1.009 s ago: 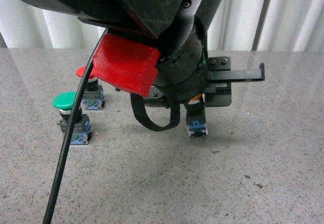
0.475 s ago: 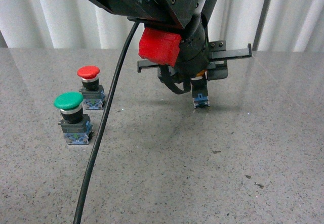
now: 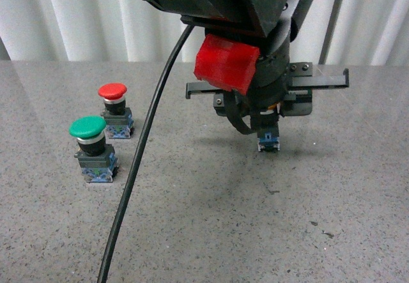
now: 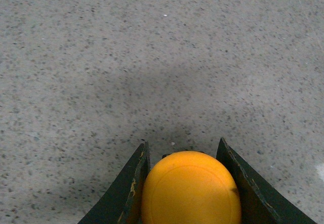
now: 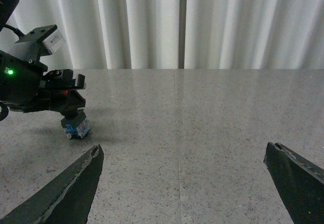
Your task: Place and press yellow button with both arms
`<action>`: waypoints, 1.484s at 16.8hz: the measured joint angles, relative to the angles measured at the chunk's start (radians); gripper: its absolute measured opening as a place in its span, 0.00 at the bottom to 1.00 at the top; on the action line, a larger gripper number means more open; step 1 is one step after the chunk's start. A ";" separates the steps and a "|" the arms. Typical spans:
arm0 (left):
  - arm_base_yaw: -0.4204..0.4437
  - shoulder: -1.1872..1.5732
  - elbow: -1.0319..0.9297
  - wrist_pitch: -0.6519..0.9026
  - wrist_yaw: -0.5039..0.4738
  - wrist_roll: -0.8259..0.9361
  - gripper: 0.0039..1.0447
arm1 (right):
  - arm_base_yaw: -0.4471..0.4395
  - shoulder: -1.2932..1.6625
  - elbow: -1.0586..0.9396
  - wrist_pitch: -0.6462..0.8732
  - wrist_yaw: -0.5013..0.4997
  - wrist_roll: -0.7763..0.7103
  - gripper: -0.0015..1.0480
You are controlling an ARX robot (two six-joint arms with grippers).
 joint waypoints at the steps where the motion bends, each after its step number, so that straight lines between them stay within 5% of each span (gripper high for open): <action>1: -0.005 0.000 0.000 0.006 -0.008 -0.001 0.35 | 0.000 0.000 0.000 0.000 0.000 0.000 0.94; 4: -0.019 -0.019 -0.032 0.010 -0.022 -0.007 0.35 | 0.000 0.000 0.000 0.000 0.000 0.000 0.94; 11: -0.013 -0.035 -0.042 0.050 -0.008 0.003 0.96 | 0.000 0.000 0.000 0.000 0.000 0.000 0.94; 15: 0.008 -0.172 -0.064 0.137 -0.011 0.063 0.94 | 0.000 0.000 0.000 -0.001 0.000 0.000 0.94; 21: 0.100 -0.469 -0.321 0.431 -0.151 0.437 0.94 | 0.000 0.000 0.000 0.000 0.000 0.000 0.94; 22: 0.132 -0.534 -0.433 0.604 -0.261 0.433 0.82 | 0.000 0.000 0.000 0.000 0.000 0.000 0.94; 25: 0.283 -0.792 -0.811 0.819 -0.203 0.401 0.50 | 0.000 0.000 0.000 0.000 0.000 0.000 0.94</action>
